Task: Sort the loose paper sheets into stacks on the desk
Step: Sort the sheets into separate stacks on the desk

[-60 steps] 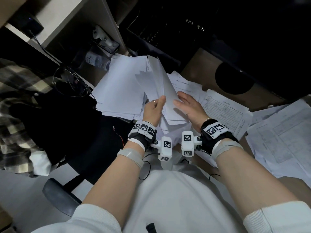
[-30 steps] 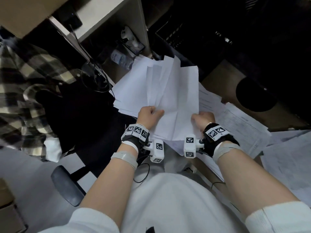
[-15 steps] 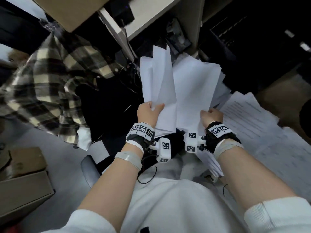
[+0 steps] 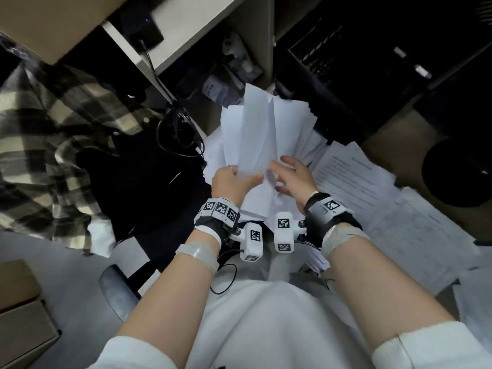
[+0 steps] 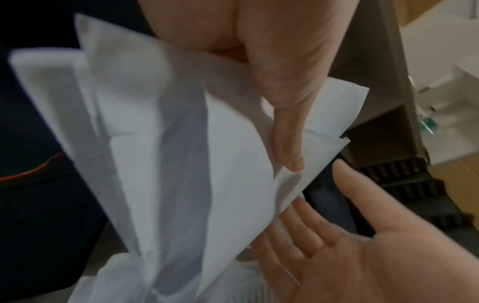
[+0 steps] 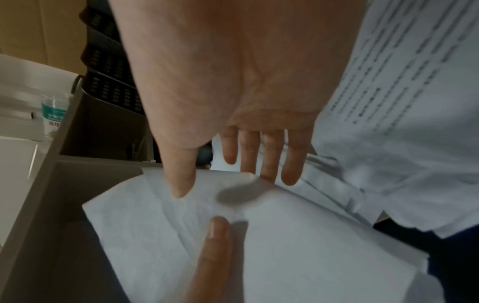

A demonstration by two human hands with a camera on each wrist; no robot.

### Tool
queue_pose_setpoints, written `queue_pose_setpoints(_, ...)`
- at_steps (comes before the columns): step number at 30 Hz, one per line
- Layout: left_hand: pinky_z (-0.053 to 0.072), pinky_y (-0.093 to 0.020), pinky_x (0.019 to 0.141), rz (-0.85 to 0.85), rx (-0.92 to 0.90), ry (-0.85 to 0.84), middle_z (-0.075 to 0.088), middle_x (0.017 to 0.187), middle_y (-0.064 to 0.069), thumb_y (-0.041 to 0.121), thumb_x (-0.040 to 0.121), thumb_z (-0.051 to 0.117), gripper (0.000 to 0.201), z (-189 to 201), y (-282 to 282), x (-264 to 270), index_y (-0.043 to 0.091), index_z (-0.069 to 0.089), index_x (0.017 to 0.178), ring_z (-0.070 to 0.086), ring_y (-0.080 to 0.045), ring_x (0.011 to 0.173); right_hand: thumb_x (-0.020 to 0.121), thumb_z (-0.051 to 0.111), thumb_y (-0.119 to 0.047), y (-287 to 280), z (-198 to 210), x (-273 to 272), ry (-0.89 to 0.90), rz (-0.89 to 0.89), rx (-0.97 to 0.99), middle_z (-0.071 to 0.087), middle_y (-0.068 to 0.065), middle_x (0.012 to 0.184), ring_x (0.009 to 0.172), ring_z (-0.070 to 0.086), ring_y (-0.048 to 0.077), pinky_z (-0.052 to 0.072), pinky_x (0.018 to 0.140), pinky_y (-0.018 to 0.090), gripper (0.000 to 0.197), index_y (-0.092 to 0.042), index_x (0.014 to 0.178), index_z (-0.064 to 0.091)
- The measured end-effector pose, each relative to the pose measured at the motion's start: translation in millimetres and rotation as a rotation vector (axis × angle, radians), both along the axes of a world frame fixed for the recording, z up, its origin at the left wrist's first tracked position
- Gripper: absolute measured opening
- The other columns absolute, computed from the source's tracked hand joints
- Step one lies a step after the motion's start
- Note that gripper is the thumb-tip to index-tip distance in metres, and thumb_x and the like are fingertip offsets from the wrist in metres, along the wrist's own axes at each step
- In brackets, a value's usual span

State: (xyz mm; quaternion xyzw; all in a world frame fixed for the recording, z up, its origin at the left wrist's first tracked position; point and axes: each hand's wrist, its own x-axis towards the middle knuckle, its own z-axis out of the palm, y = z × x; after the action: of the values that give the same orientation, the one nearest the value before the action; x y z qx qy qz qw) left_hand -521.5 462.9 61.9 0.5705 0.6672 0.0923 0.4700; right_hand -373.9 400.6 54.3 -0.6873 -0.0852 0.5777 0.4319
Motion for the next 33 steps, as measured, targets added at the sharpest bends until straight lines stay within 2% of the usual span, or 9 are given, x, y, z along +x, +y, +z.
queue_pose_setpoints(4,0.032,-0.025,0.043,-0.155,0.064,0.092,0.059,0.053,0.002,0.054,0.052,0.078,0.046,4,-26,25,0.012,0.066,0.064,0.044,-0.012,0.046,0.072,0.069,-0.07,-16,11,24,-0.114,-0.017,-0.084,0.055,0.002,0.133,0.113,0.059,0.022,0.053,0.094,0.046,0.099,-0.019,0.149,0.033)
queue_pose_setpoints(7,0.04,-0.031,0.046,-0.257,0.082,0.109,0.066,0.062,-0.004,0.055,0.05,0.077,0.049,7,-46,37,0.01,0.067,0.068,0.048,-0.017,0.049,0.056,0.065,-0.084,-26,21,41,-0.143,-0.002,-0.169,0.062,-0.001,0.125,0.102,0.064,0.023,0.055,0.085,0.046,0.105,-0.02,0.138,0.048)
queue_pose_setpoints(11,0.046,-0.033,0.054,-0.36,0.133,0.071,0.061,0.057,0.005,0.054,0.064,0.078,0.04,8,-72,44,0.016,0.066,0.067,0.056,-0.019,0.057,0.071,0.061,-0.04,-51,23,51,-0.161,0.001,-0.21,0.071,0.012,0.101,0.094,0.069,0.033,0.059,0.079,0.047,0.045,-0.006,0.1,0.066)
queue_pose_setpoints(15,0.047,-0.029,0.068,-0.294,0.109,-0.049,0.061,0.06,0.015,0.048,0.09,0.066,0.029,5,-93,47,0.022,0.077,0.085,0.055,-0.008,0.064,0.085,0.046,-0.013,-87,14,62,-0.074,-0.209,-0.198,0.067,0.014,0.095,0.087,0.069,0.032,0.06,0.075,0.047,0.021,-0.006,0.098,0.061)
queue_pose_setpoints(19,0.041,-0.019,0.064,-0.138,0.11,-0.14,0.058,0.06,0.014,0.031,0.095,0.065,0.026,6,-114,54,0.018,0.073,0.074,0.051,-0.003,0.062,0.076,0.049,-0.014,-130,-4,83,-0.23,-0.163,-0.193,0.057,0.009,0.071,0.07,0.056,0.025,0.046,0.063,0.032,0.017,0.001,0.075,0.058)
queue_pose_setpoints(25,0.033,-0.024,0.055,-0.02,0.142,-0.214,0.045,0.053,0.012,0.028,0.096,0.063,0.043,-1,-133,55,0.011,0.05,0.059,0.036,-0.005,0.052,0.081,0.056,-0.017,-169,-14,90,-0.249,-0.015,-0.159,0.058,0.029,0.081,0.07,0.051,0.018,0.039,0.06,0.03,0.032,0.012,0.094,0.059)
queue_pose_setpoints(28,0.03,-0.016,0.049,-0.004,0.144,-0.229,0.041,0.042,0.018,0.027,0.099,0.058,0.047,7,-136,50,0.024,0.043,0.055,0.035,0.001,0.043,0.082,0.056,-0.012,-167,-19,82,-0.267,-0.035,-0.14,0.052,0.011,0.072,0.069,0.044,0.015,0.034,0.059,0.025,0.029,0.016,0.093,0.058)
queue_pose_setpoints(30,0.037,-0.018,0.063,-0.029,0.075,-0.243,0.053,0.063,0.021,0.041,0.103,0.045,0.044,16,-128,45,0.024,0.061,0.066,0.043,0.006,0.059,0.082,0.054,-0.01,-156,-22,73,-0.265,-0.045,-0.13,0.049,0.005,0.073,0.067,0.043,0.015,0.032,0.056,0.024,0.027,0.015,0.09,0.057)
queue_pose_setpoints(33,0.039,-0.016,0.096,-0.072,-0.024,-0.246,0.064,0.11,0.015,0.035,0.106,0.038,0.04,17,-105,29,0.018,0.072,0.12,0.057,0.0,0.107,0.082,0.052,-0.011,-133,-22,56,-0.219,-0.068,-0.13,0.05,0.007,0.072,0.066,0.043,0.017,0.032,0.054,0.023,0.026,0.014,0.087,0.057)
